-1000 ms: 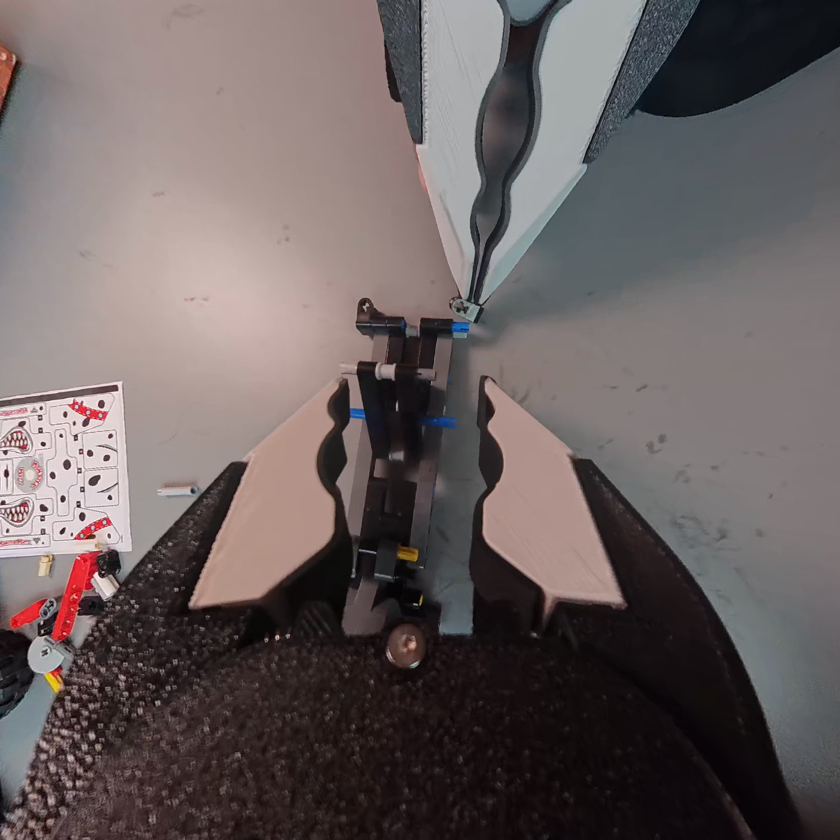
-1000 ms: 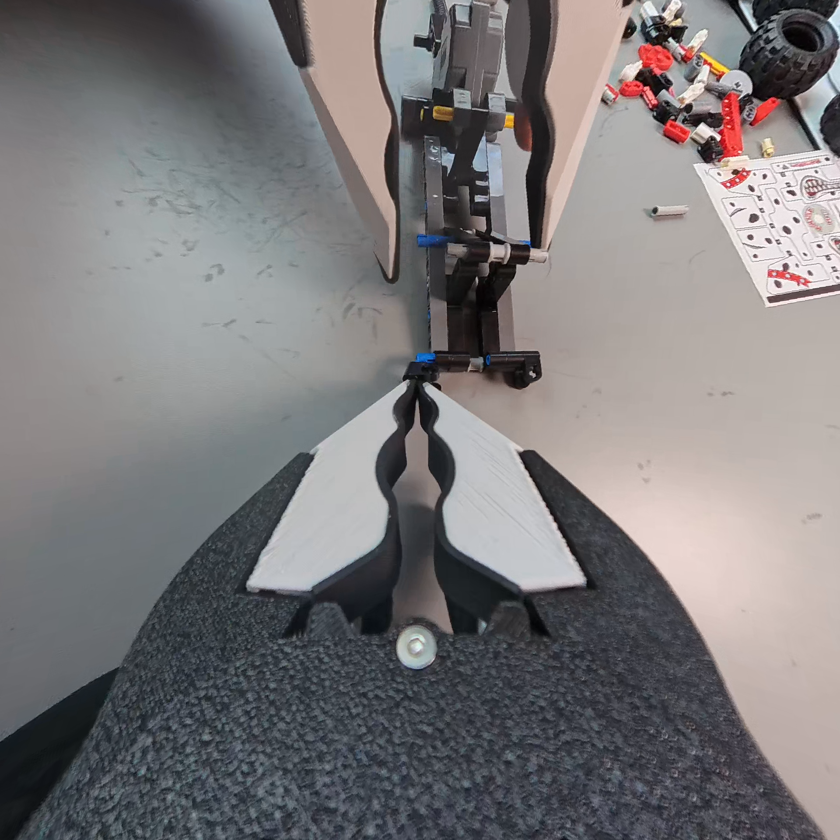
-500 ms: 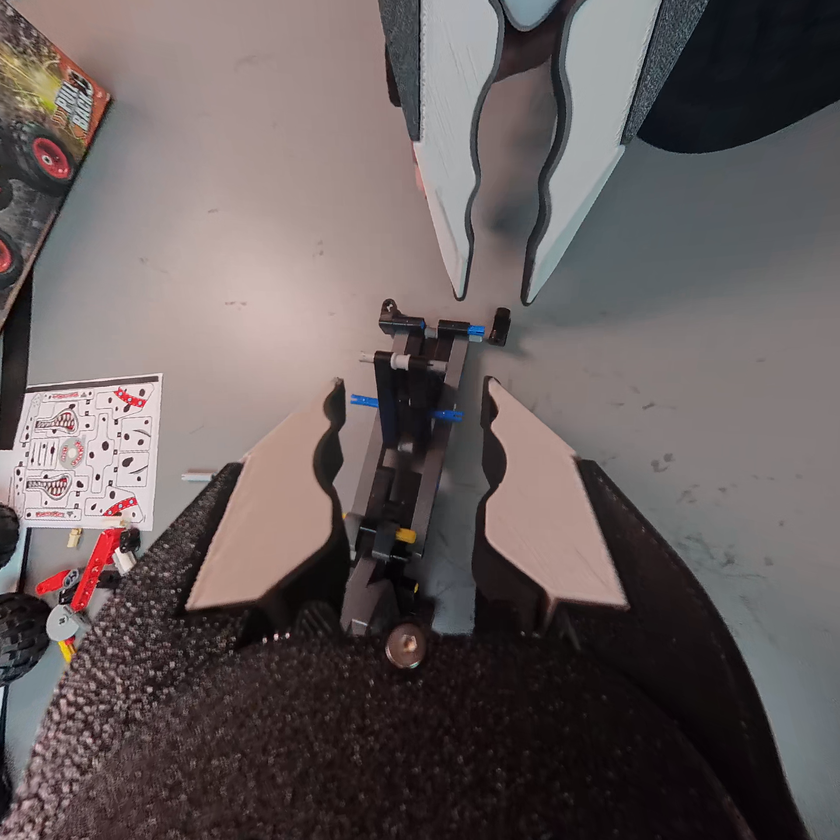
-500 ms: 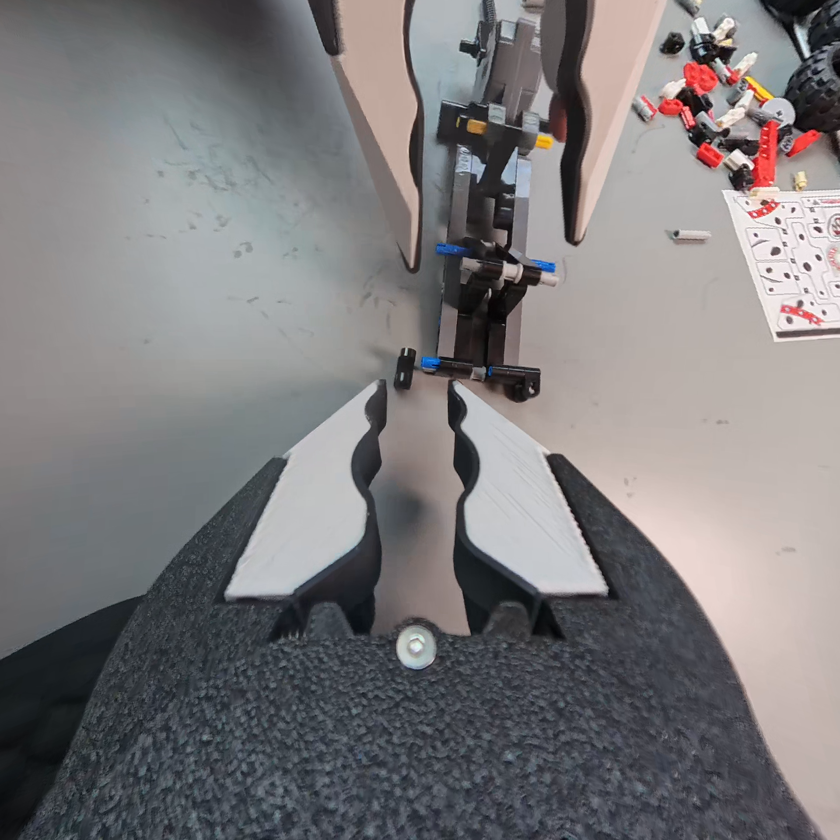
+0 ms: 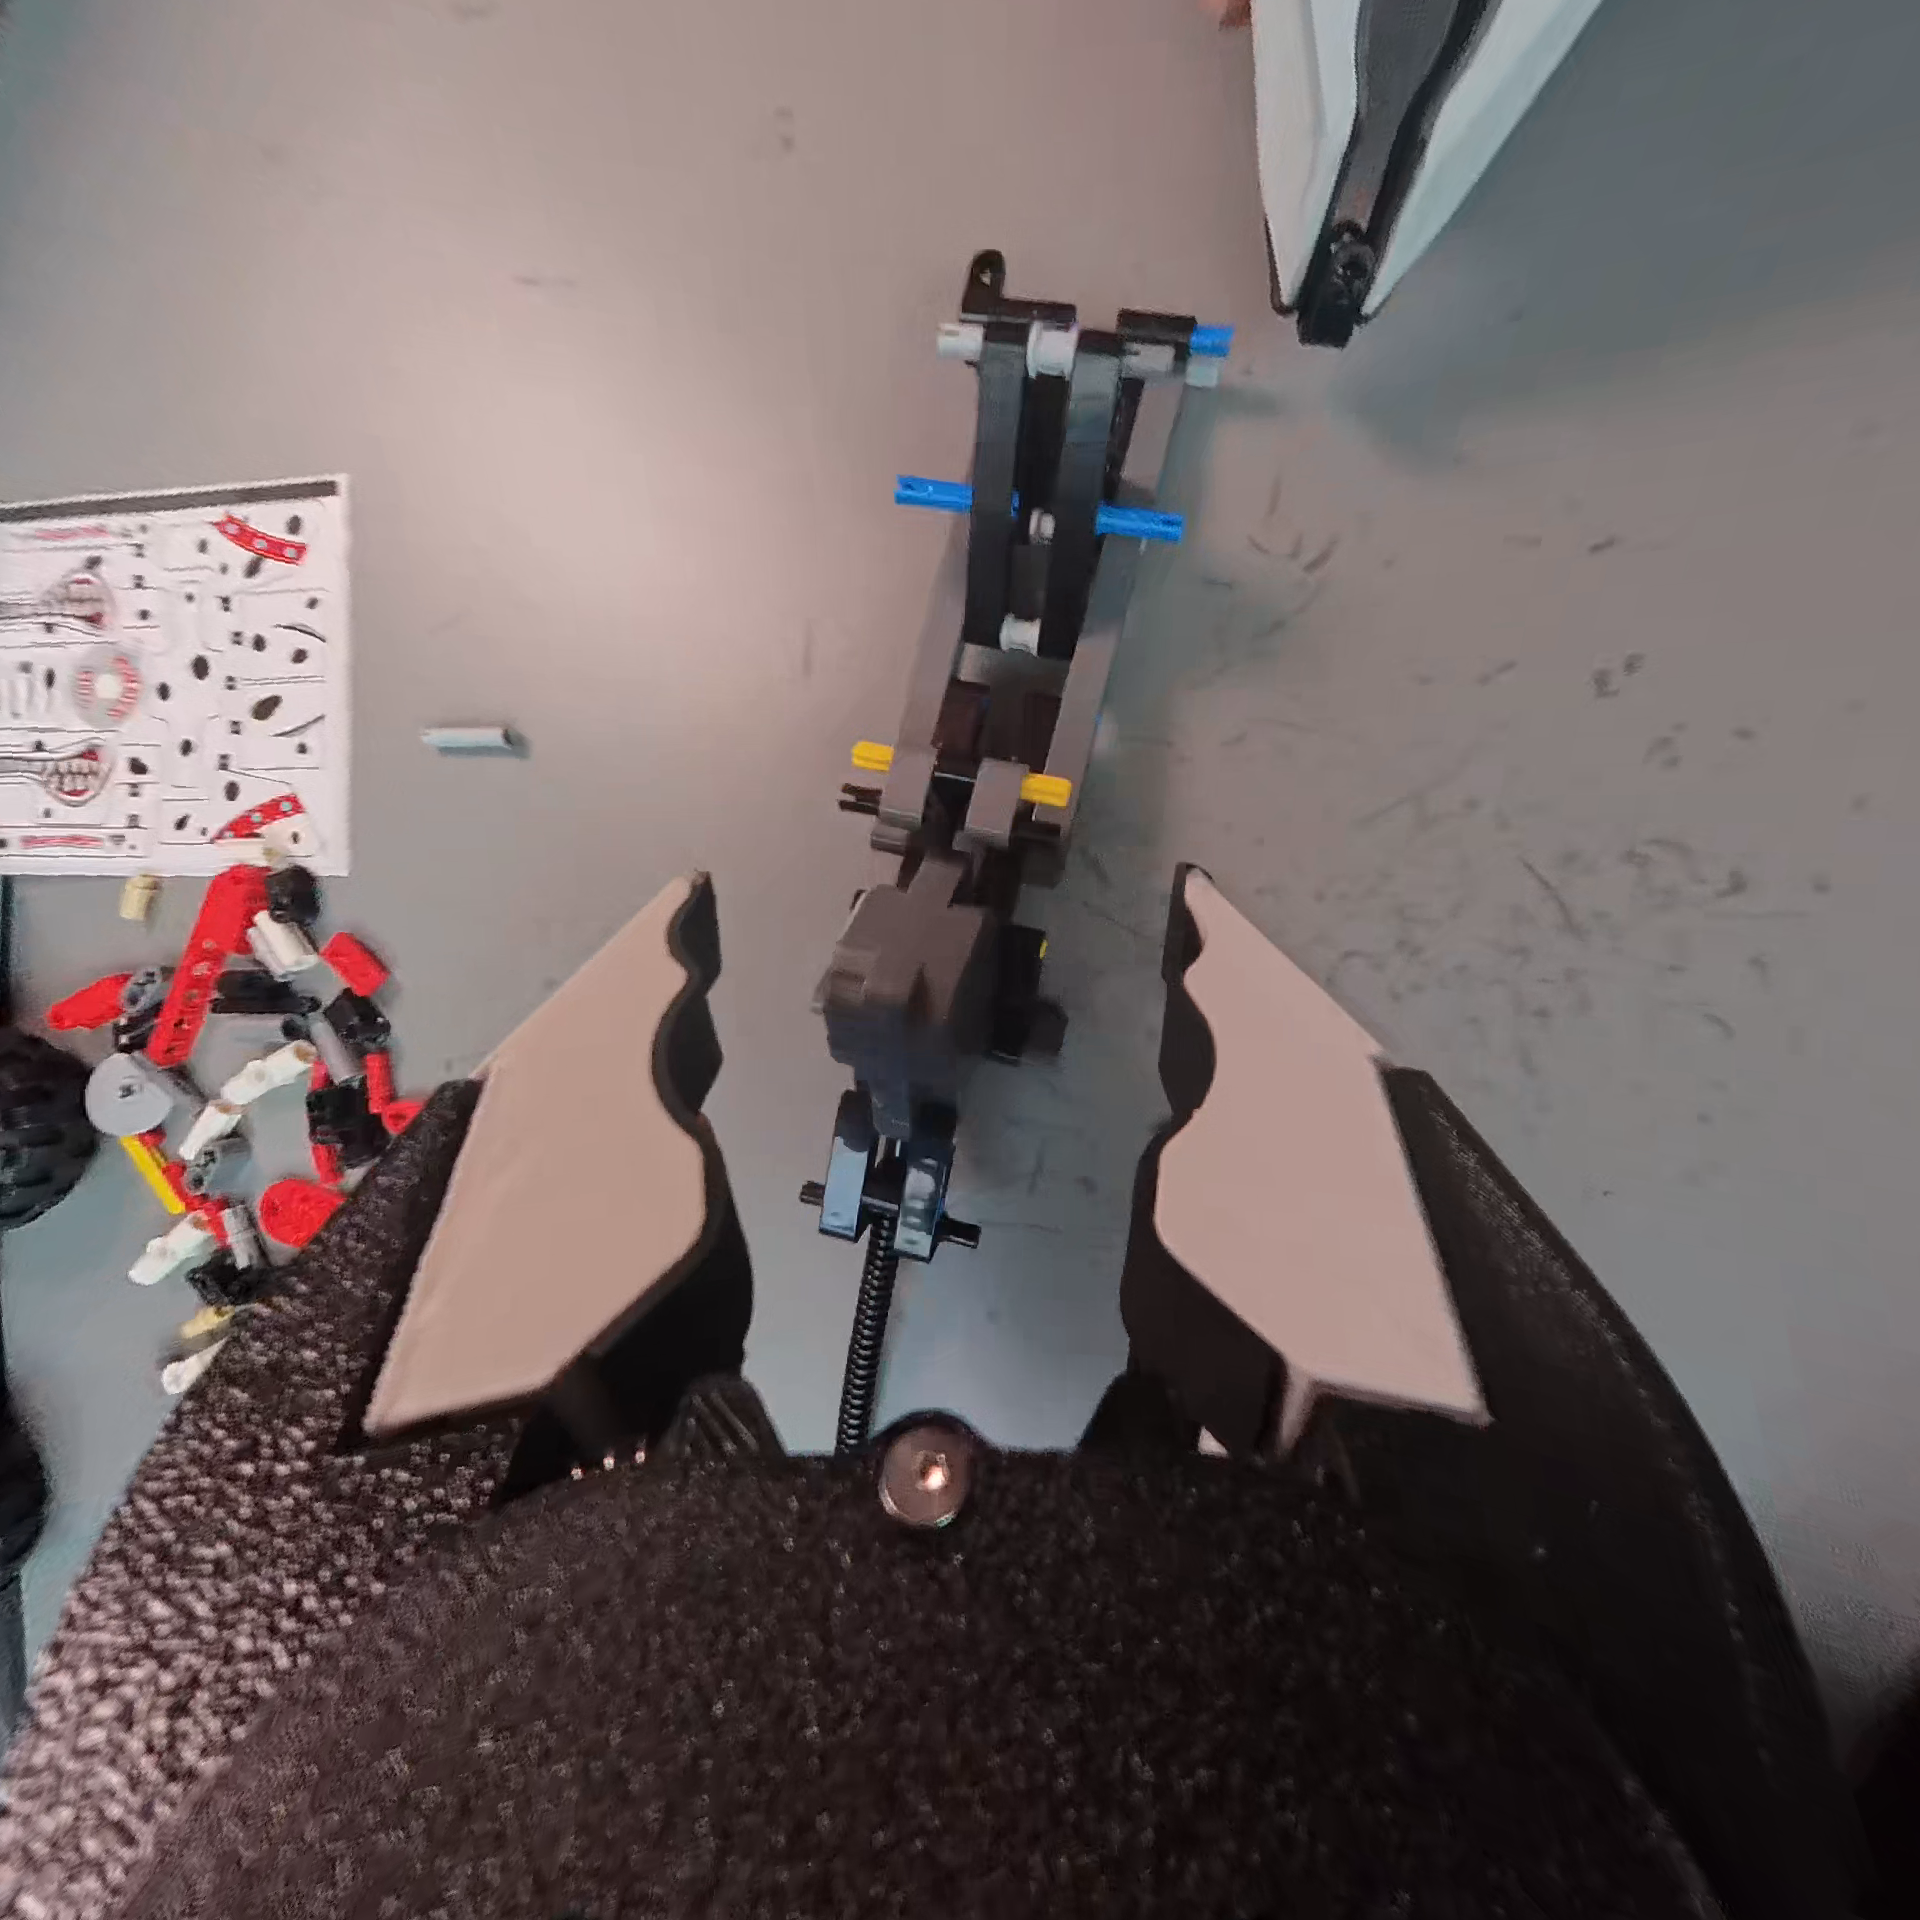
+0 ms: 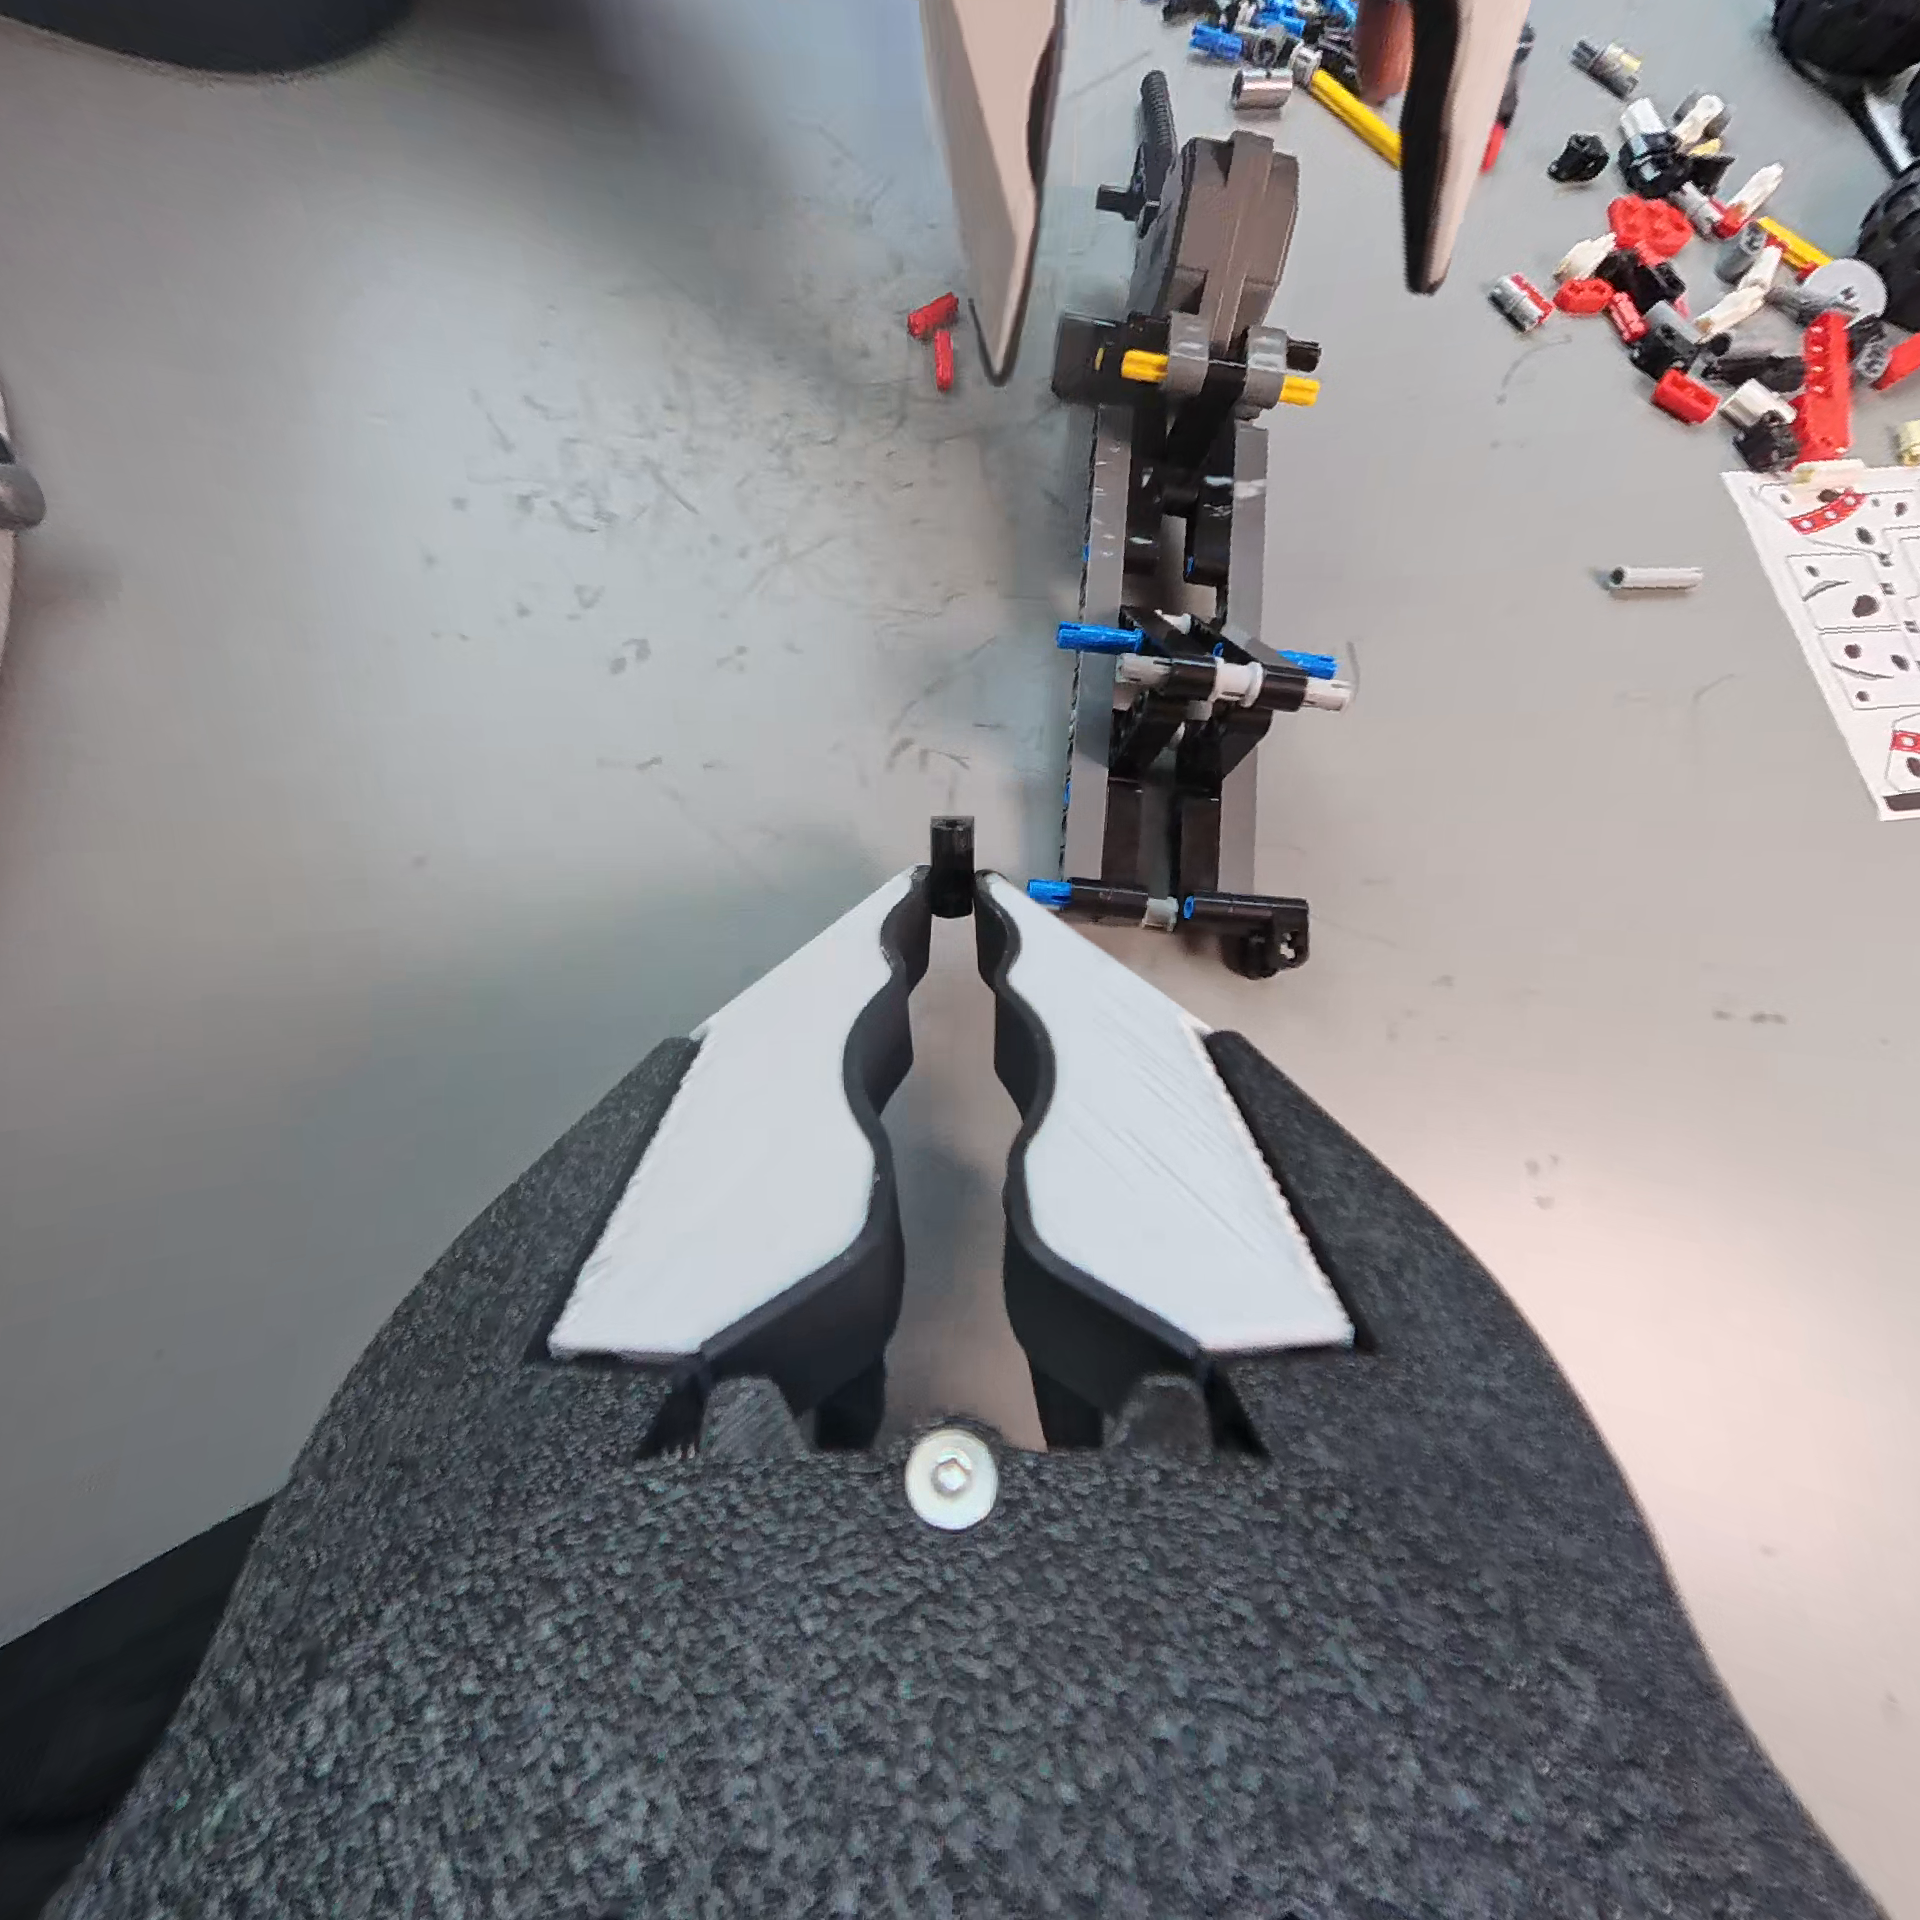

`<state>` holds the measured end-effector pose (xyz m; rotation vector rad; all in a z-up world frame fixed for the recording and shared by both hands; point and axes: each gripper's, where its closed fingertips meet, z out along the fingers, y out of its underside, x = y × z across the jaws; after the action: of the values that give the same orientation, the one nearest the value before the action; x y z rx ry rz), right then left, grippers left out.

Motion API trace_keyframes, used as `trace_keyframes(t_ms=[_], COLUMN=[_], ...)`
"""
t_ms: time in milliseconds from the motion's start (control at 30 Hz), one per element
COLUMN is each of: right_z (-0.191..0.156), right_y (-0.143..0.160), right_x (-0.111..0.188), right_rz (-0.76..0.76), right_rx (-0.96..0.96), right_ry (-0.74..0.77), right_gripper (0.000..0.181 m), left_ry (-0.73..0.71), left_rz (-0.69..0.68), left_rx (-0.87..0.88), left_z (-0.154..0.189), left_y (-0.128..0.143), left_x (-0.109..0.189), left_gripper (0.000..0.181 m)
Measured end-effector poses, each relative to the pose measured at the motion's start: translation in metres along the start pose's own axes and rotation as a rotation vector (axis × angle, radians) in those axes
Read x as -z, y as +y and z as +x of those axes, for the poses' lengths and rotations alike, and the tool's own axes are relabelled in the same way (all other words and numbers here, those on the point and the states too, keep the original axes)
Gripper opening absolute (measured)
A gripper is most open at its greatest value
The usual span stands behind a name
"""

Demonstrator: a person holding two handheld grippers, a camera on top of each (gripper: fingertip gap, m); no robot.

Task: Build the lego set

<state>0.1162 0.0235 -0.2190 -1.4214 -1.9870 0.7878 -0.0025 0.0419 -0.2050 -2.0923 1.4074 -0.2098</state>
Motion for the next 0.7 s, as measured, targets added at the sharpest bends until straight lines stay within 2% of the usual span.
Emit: trace_keyframes(t_ms=[67,133,267,433,567,700], right_z=[0.001,-0.001,-0.003,-0.014,-0.024,-0.02], right_y=[-0.002,-0.004,-0.009,-0.028,-0.036,-0.032], right_x=[-0.001,-0.001,0.006,0.025,0.039,0.042], right_rz=[0.011,0.022,0.064,0.197,0.271,0.274], right_rx=[-0.006,-0.011,-0.012,-0.018,-0.007,-0.012], right_ry=[0.0,-0.009,-0.008,-0.066,-0.126,-0.115], right_gripper=[0.008,0.008,0.008,0.008,0.008,0.008], left_ry=[0.048,0.076,0.113,0.067,0.129,0.18], left_rz=[-0.054,-0.12,-0.161,-0.1,-0.086,-0.148], left_rx=[-0.038,-0.083,-0.09,0.019,0.128,0.182], left_z=[0.003,0.003,-0.005,-0.014,0.034,0.096], left_y=[0.004,0.009,0.005,-0.017,-0.016,0.007], left_x=[-0.008,-0.018,-0.014,0.039,0.071,0.069], left_gripper=[0.081,0.044,0.042,0.042,0.042,0.042])
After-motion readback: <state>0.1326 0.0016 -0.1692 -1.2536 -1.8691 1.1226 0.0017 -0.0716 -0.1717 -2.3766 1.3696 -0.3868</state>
